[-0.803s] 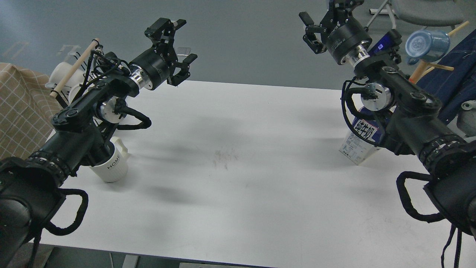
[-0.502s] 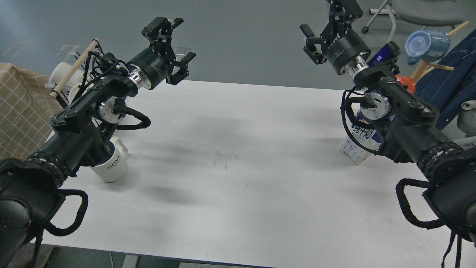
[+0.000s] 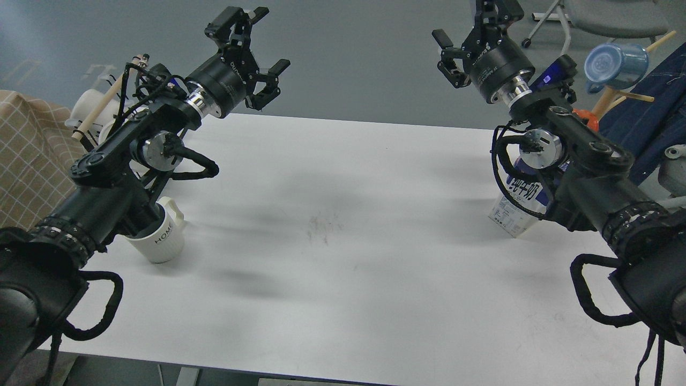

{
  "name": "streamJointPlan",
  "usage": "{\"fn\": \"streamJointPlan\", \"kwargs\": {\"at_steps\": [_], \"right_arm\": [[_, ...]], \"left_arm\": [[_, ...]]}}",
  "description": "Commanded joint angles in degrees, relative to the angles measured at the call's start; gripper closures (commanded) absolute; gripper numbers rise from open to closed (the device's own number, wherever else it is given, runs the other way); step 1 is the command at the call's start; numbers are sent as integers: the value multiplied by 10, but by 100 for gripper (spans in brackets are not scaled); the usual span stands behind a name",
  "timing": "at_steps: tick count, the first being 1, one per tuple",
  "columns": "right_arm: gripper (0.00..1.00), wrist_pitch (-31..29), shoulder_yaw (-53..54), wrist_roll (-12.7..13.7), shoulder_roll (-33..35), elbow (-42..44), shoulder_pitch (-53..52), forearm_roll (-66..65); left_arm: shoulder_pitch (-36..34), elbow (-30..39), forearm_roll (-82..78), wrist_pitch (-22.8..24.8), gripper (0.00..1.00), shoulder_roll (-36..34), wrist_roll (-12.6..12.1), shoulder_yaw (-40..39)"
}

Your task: Place cup and milk with both arms

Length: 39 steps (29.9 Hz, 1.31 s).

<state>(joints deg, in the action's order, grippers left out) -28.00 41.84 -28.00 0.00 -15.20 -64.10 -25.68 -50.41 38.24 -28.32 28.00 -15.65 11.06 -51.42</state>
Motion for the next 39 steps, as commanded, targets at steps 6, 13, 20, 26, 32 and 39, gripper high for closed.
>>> {"fn": "streamJointPlan", "kwargs": {"at_steps": [6, 13, 20, 26, 32, 39], "right_arm": [[0, 0, -1, 0, 0, -1, -8, -1], [0, 0, -7, 0, 12, 2, -11, -4], [0, 0, -7, 0, 14, 4, -8, -2], [0, 0, -8, 0, 11, 15, -11, -2], [0, 0, -9, 0, 12, 14, -11, -2], [0, 0, -9, 0, 9, 16, -10, -2]], "left_arm": [[7, 10, -1, 0, 2, 2, 0, -1], [-2, -18, 0, 0, 2, -4, -5, -2], [1, -56, 50, 0, 2, -4, -8, -27], [7, -54, 63, 0, 2, 10, 20, -14], [6, -41, 65, 0, 2, 11, 22, -11], [9, -22, 72, 0, 1, 8, 16, -10]]}}
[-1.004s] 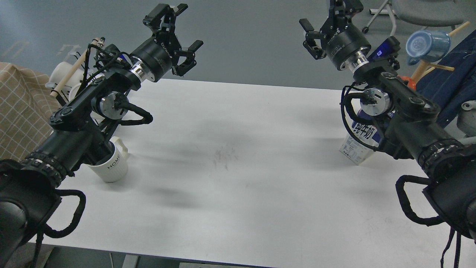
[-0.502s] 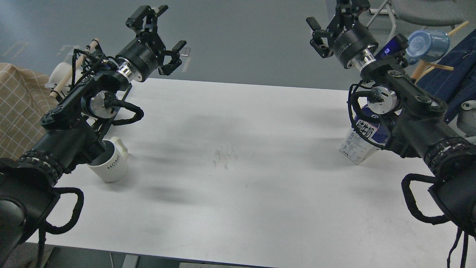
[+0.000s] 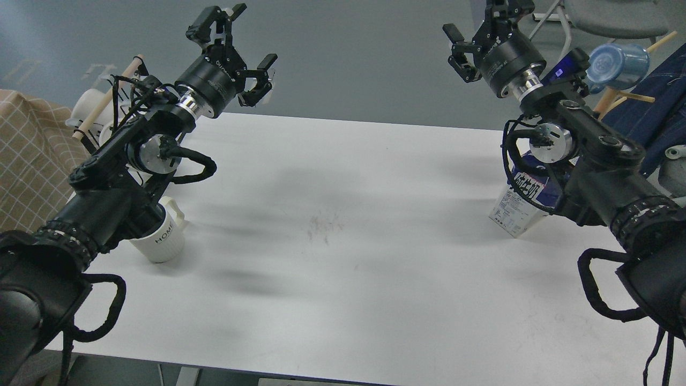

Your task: Place cup and milk with both arms

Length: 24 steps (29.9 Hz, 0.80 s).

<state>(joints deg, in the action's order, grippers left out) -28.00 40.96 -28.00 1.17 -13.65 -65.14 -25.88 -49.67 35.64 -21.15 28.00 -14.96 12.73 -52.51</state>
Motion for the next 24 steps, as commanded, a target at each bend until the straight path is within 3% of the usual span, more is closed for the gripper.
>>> {"fn": "streamJointPlan", "kwargs": {"at_steps": [1, 17, 24], "right_arm": [[0, 0, 0, 0, -3, 1, 0, 0], [0, 0, 0, 0, -5, 1, 4, -1], [0, 0, 1, 0, -6, 0, 0, 0]], "left_arm": [[4, 4, 1, 0, 2, 4, -1, 0], [15, 26, -13, 0, 1, -8, 3, 14], [38, 103, -88, 0, 2, -64, 2, 38]]}}
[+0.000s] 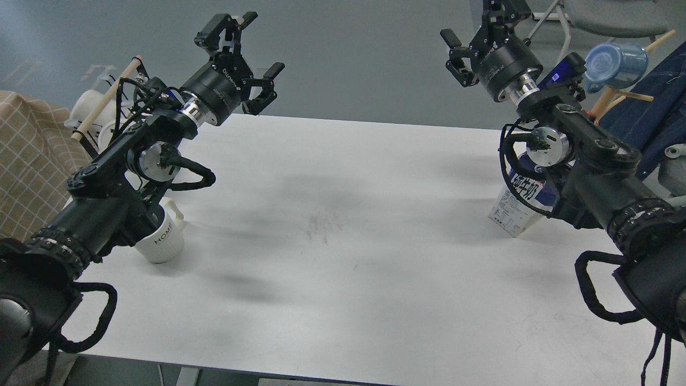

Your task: Place cup and milk with both arms

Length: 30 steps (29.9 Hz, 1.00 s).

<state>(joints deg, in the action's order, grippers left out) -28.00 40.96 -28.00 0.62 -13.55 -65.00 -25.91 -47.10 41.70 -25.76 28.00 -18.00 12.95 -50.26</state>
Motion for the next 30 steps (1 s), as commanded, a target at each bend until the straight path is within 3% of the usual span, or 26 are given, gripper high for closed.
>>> {"fn": "streamJointPlan", "kwargs": {"at_steps": [1, 7, 10, 11, 14, 21, 26, 30], "right_arm": [[0, 0, 1, 0, -4, -1, -1, 1], [0, 0, 1, 0, -6, -2, -1, 1], [0, 0, 2, 0, -6, -3, 0, 1], [0, 0, 2, 0, -6, -3, 0, 1], [0, 0, 2, 0, -6, -4, 0, 1], [0, 0, 2, 0, -6, -11, 1, 1], [0, 0, 2, 0, -6, -14, 6, 2], [0, 0, 3, 0, -6, -17, 7, 2]], "left_arm": [[20, 77, -71, 0, 2, -59, 0, 27], [32, 212, -193, 0, 2, -193, -3, 74], [39, 303, -296, 0, 2, -327, -1, 138], [39, 304, -296, 0, 2, -327, -1, 138], [65, 370, -350, 0, 2, -423, 2, 155], [118, 385, -436, 0, 2, -528, 10, 157], [146, 385, -578, 0, 2, -580, 108, 190], [148, 380, -634, 0, 2, -583, 133, 209]]}}
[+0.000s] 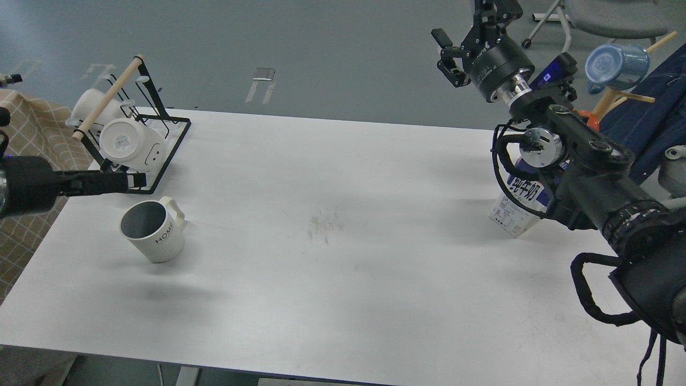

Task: Place cup and milk with both arms
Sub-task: 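Reach the left gripper to the white mug and grasp it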

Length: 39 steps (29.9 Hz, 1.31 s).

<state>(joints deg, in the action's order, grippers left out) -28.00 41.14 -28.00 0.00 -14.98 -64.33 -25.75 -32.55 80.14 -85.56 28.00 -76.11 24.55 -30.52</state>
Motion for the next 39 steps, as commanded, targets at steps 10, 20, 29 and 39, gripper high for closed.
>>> {"fn": "streamJointPlan", "kwargs": {"at_steps": [10, 20, 29, 39], "right_arm": [[0, 0, 3, 0, 0, -1, 0, 0], [0, 0, 3, 0, 0, -1, -1, 0], [0, 0, 3, 0, 0, -1, 0, 0], [0, 0, 3, 0, 0, -1, 1, 0]], "left_arm": [[7, -67, -42, 0, 2, 53, 16, 27], [4, -140, -46, 0, 2, 102, 16, 29], [5, -181, -55, 0, 2, 131, 15, 32], [7, -195, -58, 0, 5, 155, 13, 32]]}}
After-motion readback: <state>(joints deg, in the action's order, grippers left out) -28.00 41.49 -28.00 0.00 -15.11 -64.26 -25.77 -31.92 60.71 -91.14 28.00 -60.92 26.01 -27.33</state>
